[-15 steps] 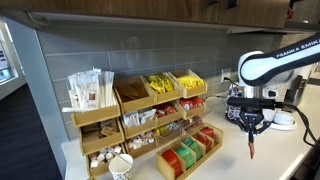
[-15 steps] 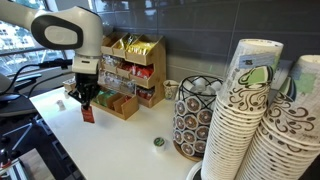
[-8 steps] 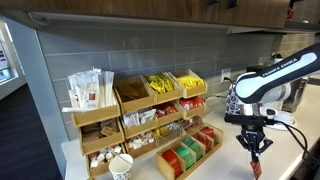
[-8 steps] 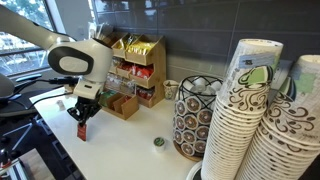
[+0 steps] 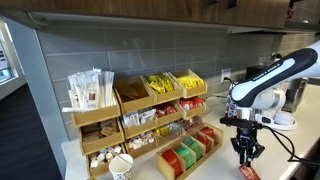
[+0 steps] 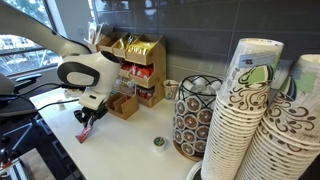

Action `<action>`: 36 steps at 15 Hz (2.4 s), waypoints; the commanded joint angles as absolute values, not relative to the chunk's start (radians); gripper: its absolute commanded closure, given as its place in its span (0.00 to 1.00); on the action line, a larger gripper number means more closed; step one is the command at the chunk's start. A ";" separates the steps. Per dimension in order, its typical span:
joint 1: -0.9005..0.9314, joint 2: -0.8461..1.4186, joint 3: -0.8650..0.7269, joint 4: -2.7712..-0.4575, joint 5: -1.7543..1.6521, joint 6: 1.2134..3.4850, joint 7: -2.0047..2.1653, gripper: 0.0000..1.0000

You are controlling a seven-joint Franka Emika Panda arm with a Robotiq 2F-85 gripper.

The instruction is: Remove a sachet from the far right rack of the stand alone snacks rack

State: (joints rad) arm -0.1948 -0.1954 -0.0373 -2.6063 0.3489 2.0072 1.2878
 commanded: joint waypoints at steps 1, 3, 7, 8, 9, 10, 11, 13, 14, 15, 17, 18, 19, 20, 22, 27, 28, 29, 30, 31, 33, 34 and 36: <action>-0.179 -0.205 -0.065 -2.608 0.411 2.064 1.290 0.44; -0.183 -0.229 -0.073 -2.602 0.414 2.074 1.287 0.28; -0.191 -0.306 -0.090 -2.578 0.365 2.043 1.226 0.00; -0.191 -0.326 -0.092 -2.570 0.353 2.032 1.196 0.00; -0.189 -0.352 -0.097 -2.565 0.345 2.020 1.141 0.00; -0.187 -0.376 -0.101 -2.558 0.338 2.004 1.092 0.00; -0.187 -0.398 -0.102 -2.551 0.334 1.988 1.049 0.00; -0.185 -0.447 -0.104 -2.537 0.334 1.944 0.960 0.00; -0.184 -0.475 -0.104 -2.530 0.335 1.917 0.916 0.00; -0.183 -0.499 -0.103 -2.523 0.338 1.892 0.873 0.00; -0.181 -0.547 -0.097 -2.506 0.338 1.834 0.790 0.00; -0.181 -0.568 -0.093 -2.497 0.335 1.805 0.751 0.00; -0.180 -0.588 -0.090 -2.486 0.334 1.771 0.711 0.00; -0.178 -0.603 -0.086 -2.474 0.333 1.741 0.670 0.00; -0.175 -0.627 -0.079 -2.452 0.328 1.686 0.588 0.00; -0.156 -0.661 -0.058 -2.422 0.323 1.609 0.370 0.00; -0.149 -0.667 -0.056 -2.422 0.321 1.604 0.326 0.00; -0.141 -0.669 -0.054 -2.420 0.316 1.600 0.282 0.00; -0.132 -0.673 -0.053 -2.419 0.309 1.596 0.239 0.00; -0.122 -0.674 -0.054 -2.416 0.301 1.583 0.195 0.00; -0.104 -0.676 -0.052 -2.410 0.275 1.571 0.112 0.00; -0.094 -0.678 -0.051 -2.408 0.259 1.570 0.072 0.00; -0.072 -0.674 -0.057 -2.406 0.232 1.572 -0.015 0.00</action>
State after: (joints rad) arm -0.1066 -0.6670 -0.0468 -2.4128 0.2766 1.6006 0.0915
